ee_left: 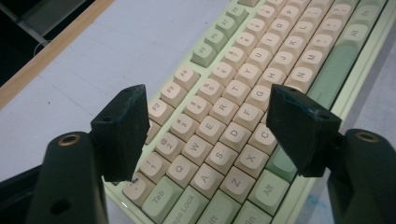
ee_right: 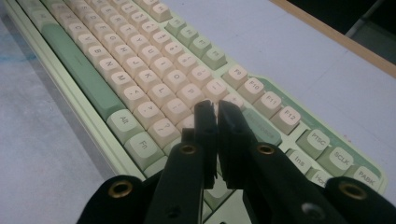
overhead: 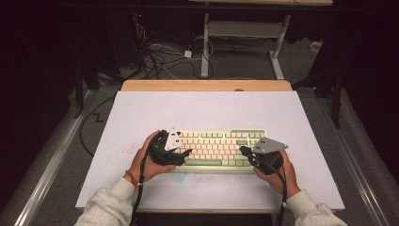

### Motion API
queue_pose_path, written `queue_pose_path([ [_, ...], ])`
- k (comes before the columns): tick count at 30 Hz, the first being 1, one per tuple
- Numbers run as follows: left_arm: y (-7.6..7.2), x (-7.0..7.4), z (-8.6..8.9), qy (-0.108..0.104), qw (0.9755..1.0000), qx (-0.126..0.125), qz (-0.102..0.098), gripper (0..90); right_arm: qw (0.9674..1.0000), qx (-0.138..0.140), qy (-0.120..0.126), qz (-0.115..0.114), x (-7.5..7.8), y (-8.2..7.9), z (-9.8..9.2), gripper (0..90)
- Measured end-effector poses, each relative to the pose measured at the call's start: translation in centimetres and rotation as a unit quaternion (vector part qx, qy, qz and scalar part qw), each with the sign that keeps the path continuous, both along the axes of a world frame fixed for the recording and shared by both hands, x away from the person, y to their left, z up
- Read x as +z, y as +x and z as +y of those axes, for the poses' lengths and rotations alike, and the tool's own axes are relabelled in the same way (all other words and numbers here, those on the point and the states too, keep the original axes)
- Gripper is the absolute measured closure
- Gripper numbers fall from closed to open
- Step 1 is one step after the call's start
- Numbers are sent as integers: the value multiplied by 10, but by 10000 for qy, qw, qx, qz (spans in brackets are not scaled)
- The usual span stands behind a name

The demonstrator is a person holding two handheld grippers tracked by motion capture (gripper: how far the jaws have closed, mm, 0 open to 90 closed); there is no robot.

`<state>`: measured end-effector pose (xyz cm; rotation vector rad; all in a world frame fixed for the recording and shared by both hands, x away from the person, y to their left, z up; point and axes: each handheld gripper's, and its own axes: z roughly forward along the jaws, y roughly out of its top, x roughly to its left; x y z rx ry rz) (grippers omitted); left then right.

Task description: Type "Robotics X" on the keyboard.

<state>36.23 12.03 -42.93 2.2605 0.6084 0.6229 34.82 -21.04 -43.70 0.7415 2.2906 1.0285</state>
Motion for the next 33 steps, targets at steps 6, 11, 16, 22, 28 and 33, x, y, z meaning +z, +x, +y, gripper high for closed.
queue_pose_path([
  [6,0,0,1,-9,10000,44,-46,222,9999,-84,106,-96,5,0,-2,738],
  [11,0,-1,0,-26,9999,76,-98,198,9995,-238,176,-112,5,1,-3,554],
  [16,-1,-3,-2,-1,9999,40,-125,158,9987,-455,129,-179,3,3,-3,340],
  [22,-3,-6,-4,12,9998,74,-167,152,9975,-642,139,-270,0,5,-1,216],
  [28,-6,-8,-7,-23,9997,30,-260,152,9971,-620,295,-334,1,3,0,186],
  [33,-7,-8,-8,-14,9995,-18,-322,157,9970,-608,259,-411,1,2,1,187],
])
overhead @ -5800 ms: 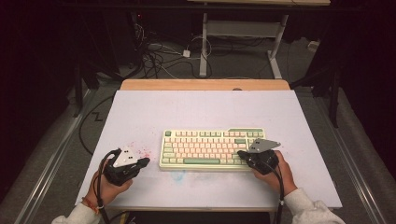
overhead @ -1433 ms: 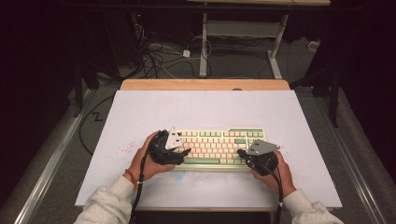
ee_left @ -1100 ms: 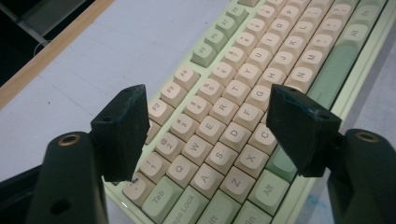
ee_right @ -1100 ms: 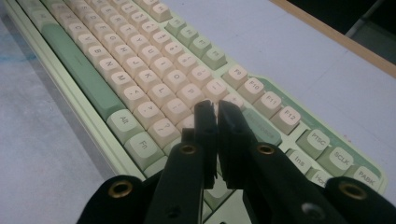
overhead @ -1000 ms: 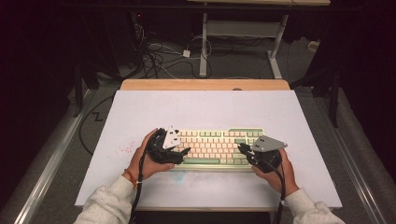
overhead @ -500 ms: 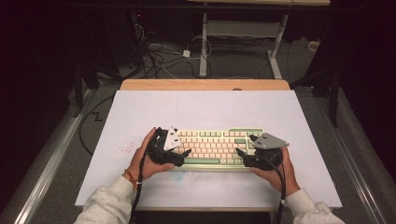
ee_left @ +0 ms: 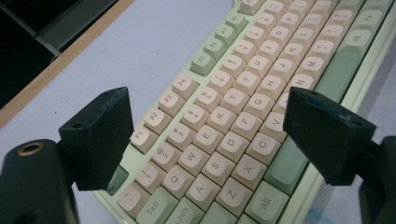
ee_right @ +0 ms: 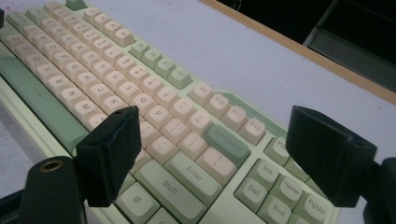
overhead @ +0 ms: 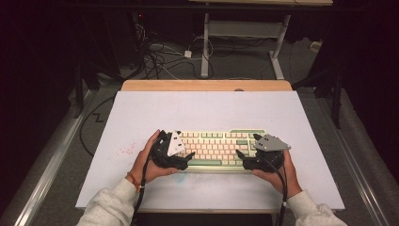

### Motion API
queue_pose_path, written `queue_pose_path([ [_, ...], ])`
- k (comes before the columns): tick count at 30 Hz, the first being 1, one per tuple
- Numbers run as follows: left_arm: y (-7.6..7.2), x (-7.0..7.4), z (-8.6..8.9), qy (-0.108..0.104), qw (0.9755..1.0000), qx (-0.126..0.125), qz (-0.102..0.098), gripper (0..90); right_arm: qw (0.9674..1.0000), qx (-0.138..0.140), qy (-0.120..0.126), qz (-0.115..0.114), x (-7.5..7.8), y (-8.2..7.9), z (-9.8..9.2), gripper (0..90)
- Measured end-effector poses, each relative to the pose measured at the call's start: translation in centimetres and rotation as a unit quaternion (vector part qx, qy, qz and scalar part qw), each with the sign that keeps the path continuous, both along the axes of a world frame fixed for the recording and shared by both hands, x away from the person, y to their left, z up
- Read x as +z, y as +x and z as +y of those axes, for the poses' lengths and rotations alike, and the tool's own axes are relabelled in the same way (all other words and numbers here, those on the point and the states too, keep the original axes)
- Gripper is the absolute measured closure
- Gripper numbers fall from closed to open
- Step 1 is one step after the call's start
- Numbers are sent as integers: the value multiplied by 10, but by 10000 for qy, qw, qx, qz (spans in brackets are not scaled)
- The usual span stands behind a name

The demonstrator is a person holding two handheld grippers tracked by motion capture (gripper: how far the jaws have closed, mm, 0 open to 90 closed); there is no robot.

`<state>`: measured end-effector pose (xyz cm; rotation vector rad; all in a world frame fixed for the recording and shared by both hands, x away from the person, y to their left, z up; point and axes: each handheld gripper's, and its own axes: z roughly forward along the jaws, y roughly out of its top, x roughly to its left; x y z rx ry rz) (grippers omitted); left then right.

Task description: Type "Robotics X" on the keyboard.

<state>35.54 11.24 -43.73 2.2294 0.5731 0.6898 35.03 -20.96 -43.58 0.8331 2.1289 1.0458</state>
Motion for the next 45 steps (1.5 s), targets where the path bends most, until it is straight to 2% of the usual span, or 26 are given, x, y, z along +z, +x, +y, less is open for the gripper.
queue_pose_path([
  [7,-1,0,1,54,10000,-33,-46,175,9999,-50,-132,-23,1,-1,1,200],
  [18,-6,6,5,108,9996,96,-235,175,9998,-153,-98,-120,6,-5,-3,201],
  [23,-10,6,7,215,9992,118,-313,169,9996,-193,-98,-178,9,-8,-5,201],
  [28,-14,7,11,126,9993,162,-326,168,9995,-189,-91,-226,12,-13,-6,201],
  [36,-19,7,16,94,9992,163,-350,165,9993,-172,-139,-289,13,-19,-8,201],
  [45,-29,8,18,152,9987,207,-452,165,9992,-195,-150,-322,13,-24,-13,201],
])
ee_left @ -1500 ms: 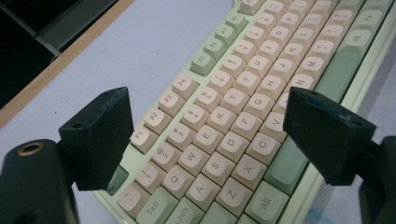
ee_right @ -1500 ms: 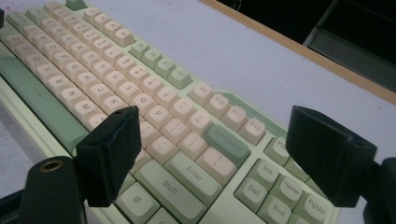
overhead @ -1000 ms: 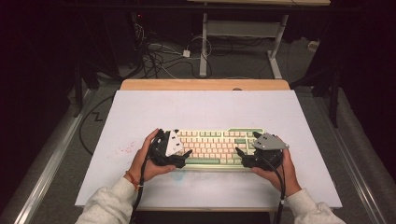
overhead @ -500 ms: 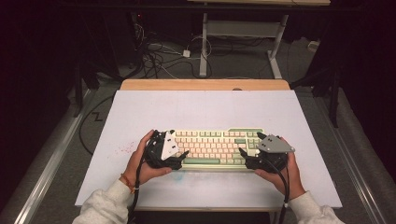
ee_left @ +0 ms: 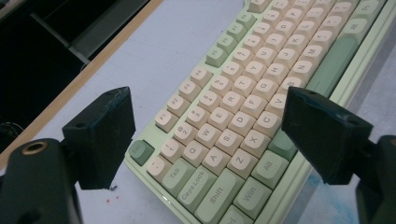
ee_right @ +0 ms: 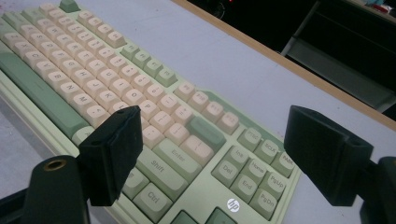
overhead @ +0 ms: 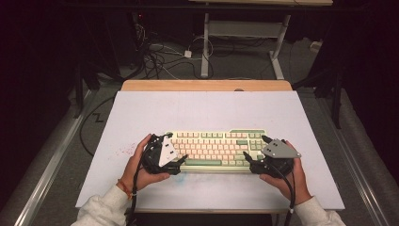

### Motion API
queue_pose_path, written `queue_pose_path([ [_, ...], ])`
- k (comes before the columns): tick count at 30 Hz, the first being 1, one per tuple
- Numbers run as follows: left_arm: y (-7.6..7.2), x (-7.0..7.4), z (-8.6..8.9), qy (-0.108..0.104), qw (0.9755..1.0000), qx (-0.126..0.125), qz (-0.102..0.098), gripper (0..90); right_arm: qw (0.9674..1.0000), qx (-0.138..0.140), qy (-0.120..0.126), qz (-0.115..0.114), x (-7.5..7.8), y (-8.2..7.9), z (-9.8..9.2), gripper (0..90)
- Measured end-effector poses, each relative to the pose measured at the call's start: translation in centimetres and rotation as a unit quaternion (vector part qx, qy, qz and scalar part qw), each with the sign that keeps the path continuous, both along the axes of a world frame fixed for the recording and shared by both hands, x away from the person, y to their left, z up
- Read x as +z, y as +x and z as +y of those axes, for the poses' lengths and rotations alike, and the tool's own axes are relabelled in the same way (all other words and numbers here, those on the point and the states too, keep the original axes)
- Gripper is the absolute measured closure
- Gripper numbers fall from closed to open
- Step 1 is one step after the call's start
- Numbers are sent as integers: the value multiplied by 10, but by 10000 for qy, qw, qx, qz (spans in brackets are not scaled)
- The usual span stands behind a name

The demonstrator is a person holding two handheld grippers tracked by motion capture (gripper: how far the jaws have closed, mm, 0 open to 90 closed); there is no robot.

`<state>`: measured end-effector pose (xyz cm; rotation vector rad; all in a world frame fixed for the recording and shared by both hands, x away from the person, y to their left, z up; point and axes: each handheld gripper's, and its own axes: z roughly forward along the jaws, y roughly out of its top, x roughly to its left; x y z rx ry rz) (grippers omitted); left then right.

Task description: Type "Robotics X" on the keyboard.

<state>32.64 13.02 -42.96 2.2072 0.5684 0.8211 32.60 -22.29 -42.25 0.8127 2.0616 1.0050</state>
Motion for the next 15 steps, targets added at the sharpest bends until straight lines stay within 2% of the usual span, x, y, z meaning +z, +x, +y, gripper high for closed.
queue_pose_path([
  [5,-4,0,3,38,10000,36,-66,158,10000,-20,-46,-43,1,-3,-3,200],
  [15,-11,-1,14,-31,9999,130,-71,157,9999,-46,-82,-98,2,-10,-7,201],
])
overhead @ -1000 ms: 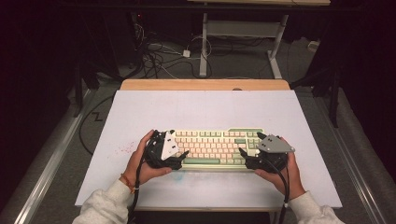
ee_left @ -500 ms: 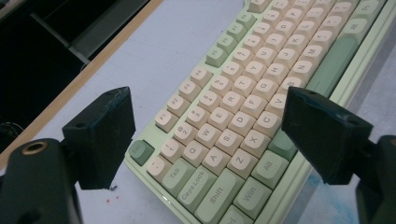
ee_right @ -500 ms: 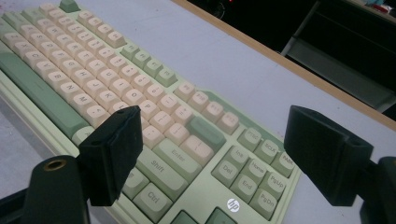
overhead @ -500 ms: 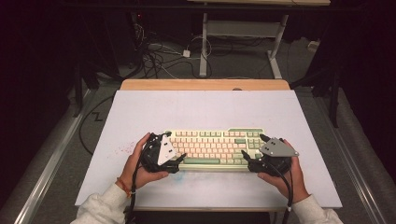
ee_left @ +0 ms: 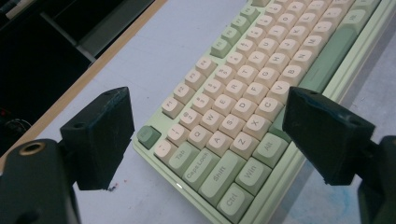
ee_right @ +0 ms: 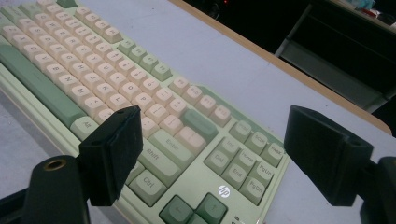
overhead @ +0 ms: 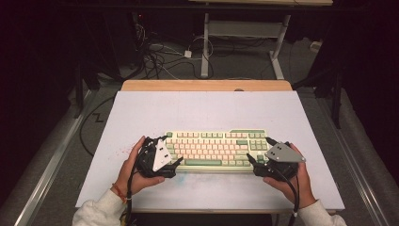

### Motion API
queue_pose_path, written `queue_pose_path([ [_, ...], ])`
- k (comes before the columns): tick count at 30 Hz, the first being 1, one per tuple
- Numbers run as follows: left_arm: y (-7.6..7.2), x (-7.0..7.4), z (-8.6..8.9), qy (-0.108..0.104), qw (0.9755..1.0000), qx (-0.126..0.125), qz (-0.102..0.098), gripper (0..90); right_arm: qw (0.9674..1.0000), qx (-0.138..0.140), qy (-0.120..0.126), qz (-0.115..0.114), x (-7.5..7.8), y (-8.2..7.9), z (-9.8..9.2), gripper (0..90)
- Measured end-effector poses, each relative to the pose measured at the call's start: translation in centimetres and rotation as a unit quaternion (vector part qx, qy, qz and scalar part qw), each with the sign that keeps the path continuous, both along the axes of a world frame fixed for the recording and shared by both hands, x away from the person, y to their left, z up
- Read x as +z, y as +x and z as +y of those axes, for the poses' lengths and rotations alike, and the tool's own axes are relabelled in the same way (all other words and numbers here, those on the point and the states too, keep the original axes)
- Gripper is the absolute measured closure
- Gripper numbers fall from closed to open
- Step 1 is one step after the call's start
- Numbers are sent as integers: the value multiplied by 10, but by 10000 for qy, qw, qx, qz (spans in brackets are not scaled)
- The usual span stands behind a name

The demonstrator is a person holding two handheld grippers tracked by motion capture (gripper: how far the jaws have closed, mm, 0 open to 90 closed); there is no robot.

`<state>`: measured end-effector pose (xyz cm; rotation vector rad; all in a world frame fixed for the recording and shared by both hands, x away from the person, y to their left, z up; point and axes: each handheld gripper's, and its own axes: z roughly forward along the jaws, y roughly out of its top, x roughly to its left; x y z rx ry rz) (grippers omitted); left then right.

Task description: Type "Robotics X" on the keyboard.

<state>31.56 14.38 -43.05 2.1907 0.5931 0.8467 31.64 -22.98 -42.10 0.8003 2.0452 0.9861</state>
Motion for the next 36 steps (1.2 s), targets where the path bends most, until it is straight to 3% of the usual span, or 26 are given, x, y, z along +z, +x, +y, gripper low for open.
queue_pose_path([
  [18,-11,-10,23,86,9998,183,27,156,10000,-68,-57,-26,-3,-8,-12,200],
  [36,-19,-23,49,127,9990,393,179,157,9994,-351,-37,-22,-10,-14,-35,198],
])
